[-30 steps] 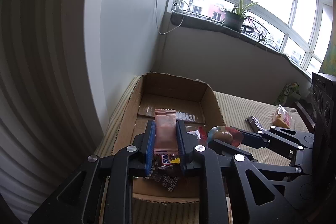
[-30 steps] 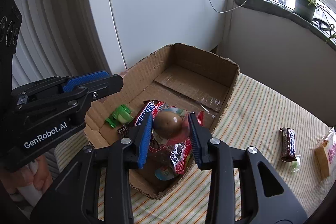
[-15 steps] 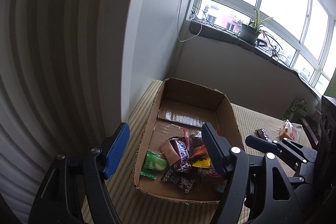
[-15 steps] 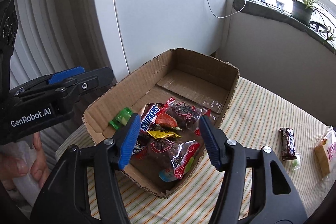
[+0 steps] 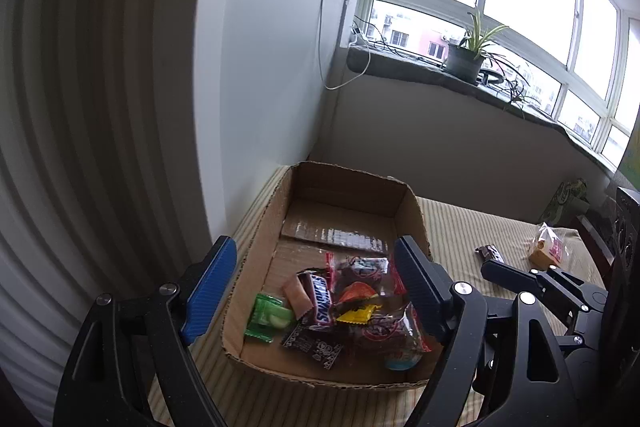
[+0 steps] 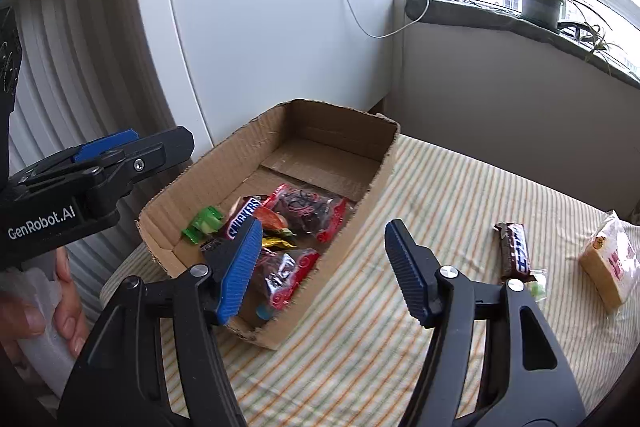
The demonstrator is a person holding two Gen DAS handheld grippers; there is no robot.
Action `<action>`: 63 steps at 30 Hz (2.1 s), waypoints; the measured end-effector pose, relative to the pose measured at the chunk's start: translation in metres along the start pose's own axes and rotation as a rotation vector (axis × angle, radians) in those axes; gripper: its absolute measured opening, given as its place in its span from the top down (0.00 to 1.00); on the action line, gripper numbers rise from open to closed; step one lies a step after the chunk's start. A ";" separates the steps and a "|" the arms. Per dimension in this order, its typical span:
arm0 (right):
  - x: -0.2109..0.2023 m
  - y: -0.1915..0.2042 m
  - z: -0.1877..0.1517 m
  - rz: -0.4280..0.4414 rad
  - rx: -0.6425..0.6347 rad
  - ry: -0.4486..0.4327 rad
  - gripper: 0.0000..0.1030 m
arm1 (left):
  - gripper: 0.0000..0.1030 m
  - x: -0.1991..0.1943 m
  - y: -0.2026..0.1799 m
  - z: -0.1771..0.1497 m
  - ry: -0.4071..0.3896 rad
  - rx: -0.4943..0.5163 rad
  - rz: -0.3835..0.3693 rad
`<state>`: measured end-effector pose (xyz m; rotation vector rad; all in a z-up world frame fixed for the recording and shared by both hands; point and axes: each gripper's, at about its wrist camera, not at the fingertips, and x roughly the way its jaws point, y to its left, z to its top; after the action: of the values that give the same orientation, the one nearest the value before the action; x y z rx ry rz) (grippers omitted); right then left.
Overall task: Organize snacks
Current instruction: 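Move both tools back from the box toward the chocolate bar, then grasp the chocolate bar with the left tool while the right tool grasps the green candy bag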
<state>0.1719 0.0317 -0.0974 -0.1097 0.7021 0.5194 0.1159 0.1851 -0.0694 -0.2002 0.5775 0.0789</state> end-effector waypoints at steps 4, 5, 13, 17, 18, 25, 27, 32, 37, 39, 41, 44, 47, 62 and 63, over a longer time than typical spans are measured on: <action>-0.018 -0.043 -0.012 -0.055 0.054 -0.013 0.29 | 0.18 0.013 -0.037 0.001 0.032 0.052 -0.024; -0.023 -0.055 -0.016 -0.073 0.068 -0.015 0.29 | 0.18 0.015 -0.048 0.000 0.039 0.068 -0.033; -0.068 -0.151 -0.052 -0.217 0.192 -0.009 0.29 | 0.14 0.032 -0.137 -0.008 0.078 0.185 -0.100; -0.080 -0.179 -0.066 -0.252 0.229 0.002 0.29 | 0.14 0.036 -0.164 -0.013 0.084 0.218 -0.098; -0.080 -0.183 -0.068 -0.250 0.231 0.009 0.29 | 0.14 0.036 -0.167 -0.014 0.085 0.223 -0.093; -0.068 -0.188 -0.076 -0.231 0.222 0.032 0.29 | 0.14 0.046 -0.188 -0.021 0.102 0.256 -0.078; -0.061 -0.189 -0.076 -0.225 0.220 0.044 0.29 | 0.14 0.054 -0.194 -0.022 0.125 0.255 -0.091; -0.032 -0.190 -0.077 -0.207 0.208 0.114 0.29 | 0.14 0.090 -0.209 -0.027 0.231 0.252 -0.120; -0.005 -0.190 -0.082 -0.189 0.195 0.181 0.29 | 0.14 0.133 -0.209 -0.039 0.381 0.212 -0.120; 0.002 -0.189 -0.081 -0.188 0.185 0.190 0.29 | 0.14 0.141 -0.206 -0.040 0.394 0.191 -0.133; 0.009 -0.187 -0.079 -0.197 0.170 0.198 0.29 | 0.14 0.148 -0.204 -0.039 0.404 0.178 -0.144; 0.019 -0.185 -0.074 -0.190 0.153 0.202 0.29 | 0.14 0.157 -0.207 -0.035 0.412 0.172 -0.164; 0.028 -0.184 -0.068 -0.181 0.136 0.209 0.29 | 0.14 0.164 -0.213 -0.031 0.413 0.173 -0.198; 0.041 -0.179 -0.065 -0.193 0.075 0.235 0.76 | 0.74 0.186 -0.231 -0.037 0.450 0.182 -0.347; 0.039 -0.179 -0.066 -0.193 0.075 0.234 0.76 | 0.74 0.185 -0.233 -0.037 0.443 0.194 -0.340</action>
<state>0.2462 -0.1254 -0.1865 -0.1684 0.9286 0.2975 0.2804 -0.0468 -0.1627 -0.1243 0.9780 -0.3584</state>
